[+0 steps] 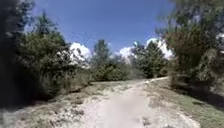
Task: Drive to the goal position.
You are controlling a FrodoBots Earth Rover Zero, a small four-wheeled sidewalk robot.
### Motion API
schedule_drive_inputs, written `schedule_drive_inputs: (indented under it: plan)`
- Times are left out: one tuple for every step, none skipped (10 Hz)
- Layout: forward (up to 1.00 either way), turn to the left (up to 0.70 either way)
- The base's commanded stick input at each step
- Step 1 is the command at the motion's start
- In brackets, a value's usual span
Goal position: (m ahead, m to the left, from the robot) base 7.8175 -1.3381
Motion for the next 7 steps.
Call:
schedule_drive_inputs:
  plan:
    - [0.44,0.02]
    - [0.44,0.02]
    - [0.44,0.02]
    - [0.44,0.02]
    - [0.44,0.02]
    - [0.44,0.02]
    - [0.44,0.02]
